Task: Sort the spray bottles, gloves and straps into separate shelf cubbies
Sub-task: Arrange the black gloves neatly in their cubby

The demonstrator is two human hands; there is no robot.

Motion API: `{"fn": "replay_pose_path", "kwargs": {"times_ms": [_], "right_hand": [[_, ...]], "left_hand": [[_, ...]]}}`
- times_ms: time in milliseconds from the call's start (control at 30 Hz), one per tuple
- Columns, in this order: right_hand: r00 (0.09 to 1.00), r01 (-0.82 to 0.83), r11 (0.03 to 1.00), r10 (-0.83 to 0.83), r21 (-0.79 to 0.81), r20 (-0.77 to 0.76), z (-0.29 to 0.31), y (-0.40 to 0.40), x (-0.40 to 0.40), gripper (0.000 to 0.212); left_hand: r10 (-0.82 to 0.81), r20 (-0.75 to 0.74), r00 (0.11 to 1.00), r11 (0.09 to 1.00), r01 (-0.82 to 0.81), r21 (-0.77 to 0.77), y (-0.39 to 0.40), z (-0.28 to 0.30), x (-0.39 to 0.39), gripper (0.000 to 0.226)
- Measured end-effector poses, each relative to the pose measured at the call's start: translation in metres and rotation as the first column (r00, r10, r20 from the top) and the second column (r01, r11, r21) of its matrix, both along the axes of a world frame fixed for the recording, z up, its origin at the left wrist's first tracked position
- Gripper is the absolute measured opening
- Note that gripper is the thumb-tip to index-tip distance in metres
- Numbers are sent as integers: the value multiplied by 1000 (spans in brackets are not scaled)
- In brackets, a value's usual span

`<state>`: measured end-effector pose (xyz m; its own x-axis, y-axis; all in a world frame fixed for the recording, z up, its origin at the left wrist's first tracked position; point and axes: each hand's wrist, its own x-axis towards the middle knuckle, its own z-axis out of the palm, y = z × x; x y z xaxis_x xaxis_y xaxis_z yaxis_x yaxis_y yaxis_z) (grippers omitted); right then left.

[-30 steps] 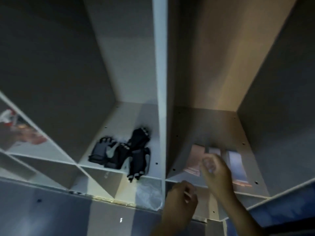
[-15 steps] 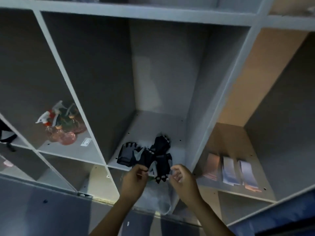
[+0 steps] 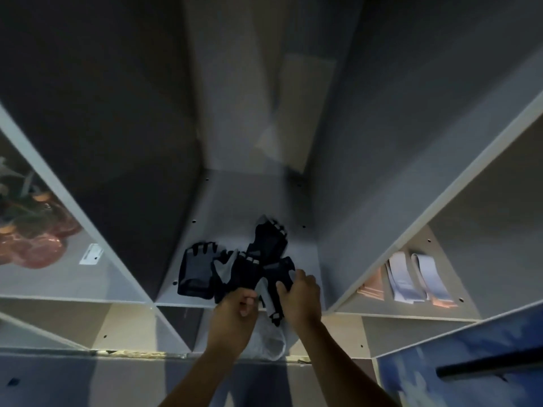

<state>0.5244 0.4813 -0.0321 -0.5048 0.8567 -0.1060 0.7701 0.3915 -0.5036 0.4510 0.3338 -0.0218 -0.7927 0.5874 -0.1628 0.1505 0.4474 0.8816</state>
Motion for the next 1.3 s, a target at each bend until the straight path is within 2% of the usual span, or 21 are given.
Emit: {"fn": "replay_pose_path", "kwargs": {"times_ms": [67, 200, 400, 633, 733, 867, 967, 1167, 1233, 1300], "right_hand": [[1000, 8, 1000, -8, 28, 19, -1, 9, -8, 48], [997, -41, 995, 47, 87, -68, -12, 17, -4, 46], [998, -57, 998, 57, 38, 5, -23, 23, 0, 57], [997, -40, 998, 42, 45, -59, -25, 30, -7, 34], [997, -50, 989, 57, 137, -49, -14, 33, -2, 30], [993, -105, 962, 87, 252, 82, 3, 38, 6, 37], [987, -101, 966, 66, 238, 149, 13, 41, 7, 41], [933, -154, 978, 97, 141, 347, 21, 37, -2, 50], [949, -198, 955, 130, 220, 288, 25, 43, -11, 46], [982, -174, 963, 154, 206, 112, 30, 55, -30, 37]], "left_hand": [[-66, -85, 994, 998, 65, -15, 7, -3, -9, 21], [-197, -238, 951, 980, 199, -16, 23, 0, -29, 31], [-267, -270, 925, 964, 250, -96, 49, -3, -41, 35], [-280, -292, 915, 960, 267, -84, 53, -10, -39, 36], [-284, -302, 910, 958, 282, -52, 53, -7, -39, 34], [-280, -298, 912, 959, 279, -48, 53, -2, -40, 34], [-251, -321, 913, 966, 256, -27, 56, 8, -44, 30], [-240, -361, 901, 970, 208, -125, 48, 0, -72, 38], [-226, -405, 886, 973, 188, -130, 45, -2, -81, 36], [-214, -436, 874, 976, 169, -141, 43, -1, -91, 34]]}}
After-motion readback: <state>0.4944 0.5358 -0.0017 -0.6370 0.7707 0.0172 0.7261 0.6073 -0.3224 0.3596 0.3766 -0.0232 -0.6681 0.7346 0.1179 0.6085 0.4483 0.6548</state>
